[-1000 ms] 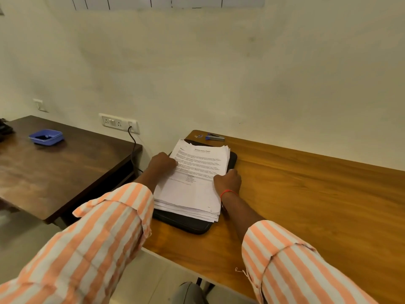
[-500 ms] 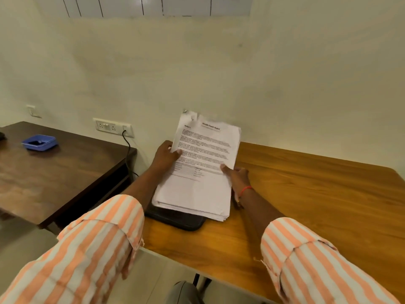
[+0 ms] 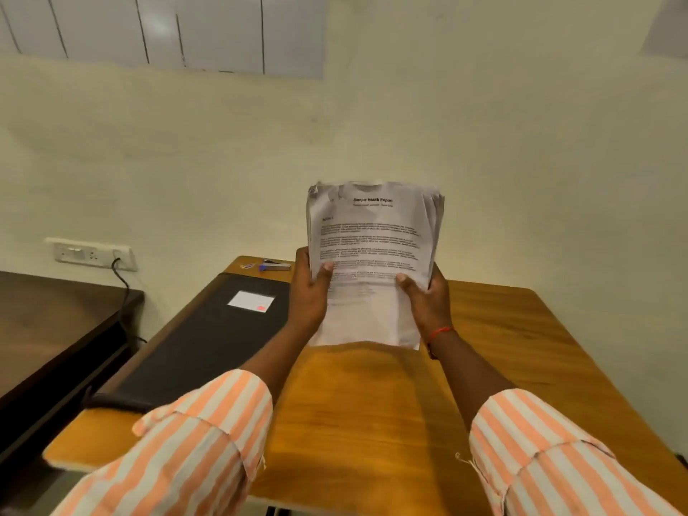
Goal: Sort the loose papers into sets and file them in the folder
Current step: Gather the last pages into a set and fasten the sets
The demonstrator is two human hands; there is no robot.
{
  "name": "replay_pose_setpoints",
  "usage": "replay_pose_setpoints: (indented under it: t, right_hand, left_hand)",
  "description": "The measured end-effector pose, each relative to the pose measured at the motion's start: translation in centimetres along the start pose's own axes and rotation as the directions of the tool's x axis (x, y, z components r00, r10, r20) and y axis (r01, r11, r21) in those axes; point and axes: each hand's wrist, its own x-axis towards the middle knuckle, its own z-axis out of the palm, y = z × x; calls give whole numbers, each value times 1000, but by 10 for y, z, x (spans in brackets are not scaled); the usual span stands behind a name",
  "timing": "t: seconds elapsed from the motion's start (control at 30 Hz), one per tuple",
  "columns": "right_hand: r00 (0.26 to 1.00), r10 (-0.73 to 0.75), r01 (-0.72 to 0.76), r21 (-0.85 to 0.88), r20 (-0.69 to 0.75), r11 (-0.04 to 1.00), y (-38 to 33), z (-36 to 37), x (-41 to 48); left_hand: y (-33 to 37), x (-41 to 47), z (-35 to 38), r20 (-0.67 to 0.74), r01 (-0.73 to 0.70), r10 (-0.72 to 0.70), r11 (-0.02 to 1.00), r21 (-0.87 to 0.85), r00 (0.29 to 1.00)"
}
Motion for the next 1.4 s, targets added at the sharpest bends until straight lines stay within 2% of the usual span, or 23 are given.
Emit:
replay_pose_setpoints:
  t: [0.13, 0.33, 0.53, 0.7, 0.8, 0.9, 1.0, 1.13, 1.27, 1.4]
  right_hand:
    - [998, 50, -49, 9, -36, 999, 15, -28, -7]
    - [994, 114, -113, 34, -5, 993, 22, -28, -8]
    - [991, 130, -130, 45, 6, 990, 26, -29, -7]
    - [992, 123, -123, -5, 36, 992, 38, -29, -14]
    - [991, 130, -131, -44, -27, 990, 37, -30, -11]
    - [988, 141, -148, -112, -67, 983, 40, -46, 3]
    - [964, 243, -267, -328, -113, 906, 37, -79, 19]
    - [886, 440, -448, -522, -150, 726, 37, -130, 25]
    - [839, 479, -532, -579, -258, 618, 37, -176, 14]
    - [814, 449, -576, -620, -369, 534, 41, -217, 2]
  left_hand:
    - [-14, -14, 16, 20, 43, -42, 999, -10, 999]
    - [-14, -14, 21, -13, 93, -93, 996, -13, 996]
    - [-19, -16, 15, 3, 97, -97, 995, 10, 995]
    - [-37, -27, 15, 39, 170, -170, 985, 10, 985]
    - [-33, -26, 23, 6, 169, -171, 982, 89, 985]
    - [-30, -18, 41, 58, 196, -210, 962, 190, 976]
    - [-32, -11, 75, 111, 304, -337, 922, 241, 935]
    - [-50, -21, 117, 178, 484, -547, 822, 299, 818]
    - [-59, -53, 157, 234, 463, -554, 815, 349, 799]
    - [-64, -80, 193, 292, 336, -519, 800, 498, 803]
